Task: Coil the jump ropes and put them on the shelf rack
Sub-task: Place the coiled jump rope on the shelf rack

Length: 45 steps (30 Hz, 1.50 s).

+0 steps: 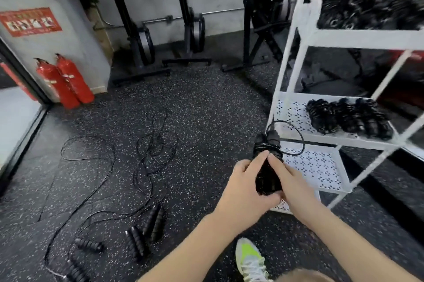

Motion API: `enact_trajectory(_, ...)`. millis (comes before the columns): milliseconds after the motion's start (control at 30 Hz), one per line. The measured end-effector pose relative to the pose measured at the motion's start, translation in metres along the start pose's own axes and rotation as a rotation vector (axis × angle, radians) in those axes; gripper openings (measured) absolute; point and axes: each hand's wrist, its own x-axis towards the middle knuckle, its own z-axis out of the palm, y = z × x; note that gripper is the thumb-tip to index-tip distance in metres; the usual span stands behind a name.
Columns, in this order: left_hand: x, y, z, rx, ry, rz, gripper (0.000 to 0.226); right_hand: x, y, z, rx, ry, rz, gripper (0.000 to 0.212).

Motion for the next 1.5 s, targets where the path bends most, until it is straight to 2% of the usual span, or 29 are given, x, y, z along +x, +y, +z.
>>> enact_trajectory(100, 0.032, 0.043, 0.023, 0.016, -0.016, 0.049, 0.090, 0.006, -0.021, -0.050, -0.013, 0.098, -0.119, 0.036)
enact_trajectory(200, 0.073, 0.077, 0.042, -0.001, -0.013, 0.066, 0.086, 0.029, -0.044, -0.092, -0.089, 0.240, -0.206, 0.050)
enact_trajectory(300, 0.115, 0.097, 0.059, -0.005, -0.005, 0.053, 0.086, 0.064, -0.063, -0.123, -0.281, 0.304, -0.211, 0.057)
enact_trajectory(367, 0.145, 0.103, 0.067, 0.046, -0.011, 0.018, 0.092, 0.088, -0.073, -0.135, -0.411, 0.296, -0.227, 0.051)
enact_trajectory(467, 0.187, 0.103, 0.075, 0.177, -0.010, -0.031, 0.098, 0.121, -0.086, -0.141, -0.619, 0.273, -0.304, 0.031)
enact_trajectory(600, 0.223, 0.095, 0.085, 0.398, -0.033, -0.091, 0.089, 0.162, -0.085, -0.140, -0.806, 0.256, -0.312, 0.047)
enact_trajectory(700, 0.233, 0.088, 0.088, 0.447, -0.078, -0.106, 0.086, 0.181, -0.076, -0.139, -0.990, 0.277, -0.263, 0.053)
enact_trajectory(800, 0.236, 0.080, 0.092, 0.483, -0.125, -0.128, 0.083, 0.186, -0.069, -0.138, -1.165, 0.265, -0.269, 0.048)
enact_trajectory(967, 0.240, 0.076, 0.100, 0.791, -0.193, -0.169, 0.093, 0.186, -0.058, -0.135, -1.464, 0.258, -0.370, 0.031)
enact_trajectory(1067, 0.245, 0.083, 0.100, 0.885, -0.228, -0.185, 0.093, 0.187, -0.055, -0.136, -1.487, 0.273, -0.402, 0.033)
enact_trajectory(1200, 0.245, 0.095, 0.096, 0.883, -0.201, -0.190, 0.077, 0.188, -0.053, -0.145, -1.393, 0.252, -0.404, 0.037)
enact_trajectory(1367, 0.244, 0.096, 0.097, 0.917, -0.170, -0.189, 0.074, 0.190, -0.055, -0.153, -1.074, 0.405, -0.505, 0.031)
enact_trajectory(1500, 0.243, 0.096, 0.096, 0.983, -0.155, -0.188, 0.076, 0.193, -0.050, -0.156, -1.139, 0.402, -0.472, 0.032)
